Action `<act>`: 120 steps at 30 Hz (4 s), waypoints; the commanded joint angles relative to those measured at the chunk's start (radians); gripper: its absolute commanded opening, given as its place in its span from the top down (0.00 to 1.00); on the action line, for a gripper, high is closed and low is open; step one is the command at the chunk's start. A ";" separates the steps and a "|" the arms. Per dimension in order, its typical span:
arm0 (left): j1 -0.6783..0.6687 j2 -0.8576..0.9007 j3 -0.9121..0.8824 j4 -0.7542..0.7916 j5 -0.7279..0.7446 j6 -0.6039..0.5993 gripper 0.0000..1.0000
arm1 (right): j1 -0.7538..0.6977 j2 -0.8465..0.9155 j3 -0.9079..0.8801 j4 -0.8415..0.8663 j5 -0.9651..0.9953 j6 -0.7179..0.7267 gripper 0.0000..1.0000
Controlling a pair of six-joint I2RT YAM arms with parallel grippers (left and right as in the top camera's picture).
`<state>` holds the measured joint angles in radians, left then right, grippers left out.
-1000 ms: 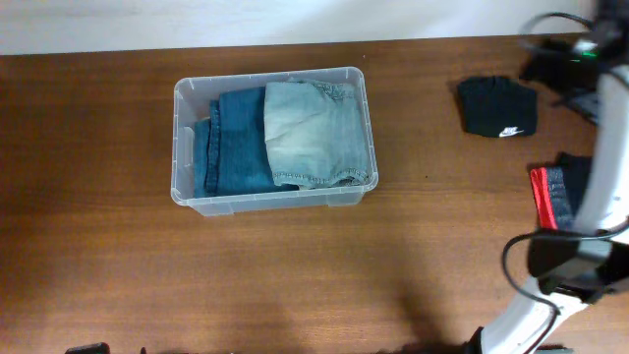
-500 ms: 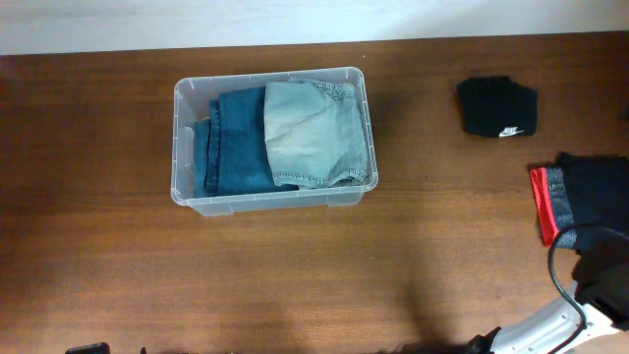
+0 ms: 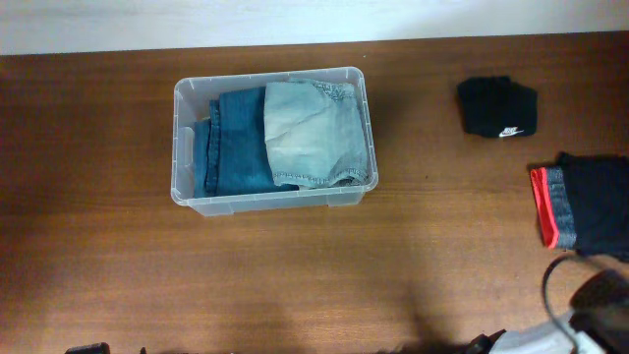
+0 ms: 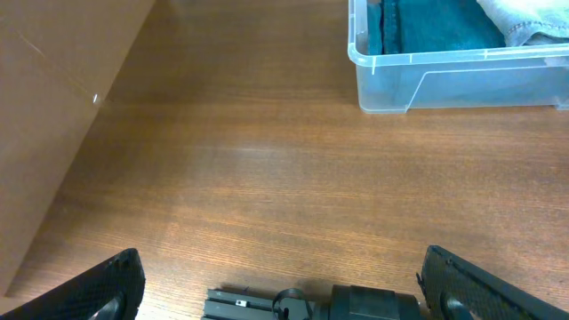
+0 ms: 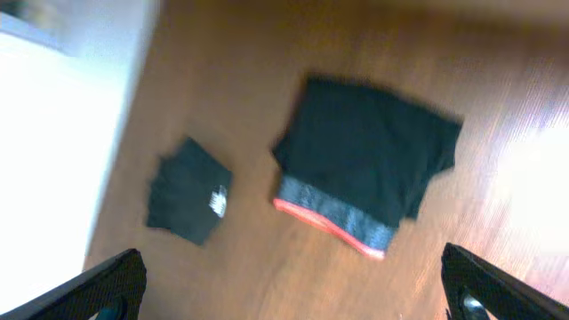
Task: Pack container
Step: 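Move the right gripper over the black shirt with red trim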
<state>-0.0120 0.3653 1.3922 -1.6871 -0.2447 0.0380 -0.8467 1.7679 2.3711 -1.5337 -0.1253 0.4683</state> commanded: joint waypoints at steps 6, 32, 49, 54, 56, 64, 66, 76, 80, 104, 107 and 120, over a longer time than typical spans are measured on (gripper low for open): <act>-0.005 -0.002 -0.002 0.000 -0.017 0.001 0.00 | 0.076 -0.297 0.009 0.042 0.296 0.006 0.01; -0.005 -0.002 -0.002 0.000 -0.017 0.001 0.01 | 0.724 -0.397 0.007 0.084 0.677 -0.357 0.01; -0.005 -0.002 -0.002 0.000 -0.017 0.001 0.01 | 0.866 -0.305 0.008 0.117 0.048 -0.915 0.01; -0.005 -0.002 -0.002 0.000 -0.017 0.001 0.01 | 0.864 -0.304 0.008 0.118 0.050 -0.796 0.01; -0.005 -0.002 -0.002 0.000 -0.017 0.001 0.01 | 0.849 -0.298 0.008 0.119 0.054 -0.713 0.01; -0.005 -0.002 -0.002 0.000 -0.017 0.001 0.00 | 0.782 -0.283 0.023 0.101 0.103 -0.582 0.01; -0.005 -0.002 -0.002 0.000 -0.017 0.001 0.01 | 0.779 -0.283 0.026 0.106 0.109 -0.582 0.01; -0.005 -0.002 -0.002 0.000 -0.017 0.001 0.01 | 0.650 -0.204 -0.004 0.029 0.235 -0.423 0.01; -0.005 -0.002 -0.002 0.000 -0.017 0.001 0.01 | 0.547 -0.148 -0.038 0.000 0.202 -0.336 0.01; -0.005 -0.002 -0.002 0.000 -0.017 0.001 0.00 | -0.115 -0.114 -0.947 0.625 -0.484 -0.272 0.01; -0.005 -0.002 -0.002 0.000 -0.017 0.001 0.01 | -0.160 -0.112 -1.042 0.718 -0.511 -0.268 0.01; -0.005 -0.002 -0.002 0.000 -0.017 0.001 0.01 | -0.313 -0.108 -1.175 0.821 -0.541 -0.222 0.02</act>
<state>-0.0120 0.3653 1.3922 -1.6871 -0.2447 0.0380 -1.1622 1.6615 1.2160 -0.7185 -0.6563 0.2363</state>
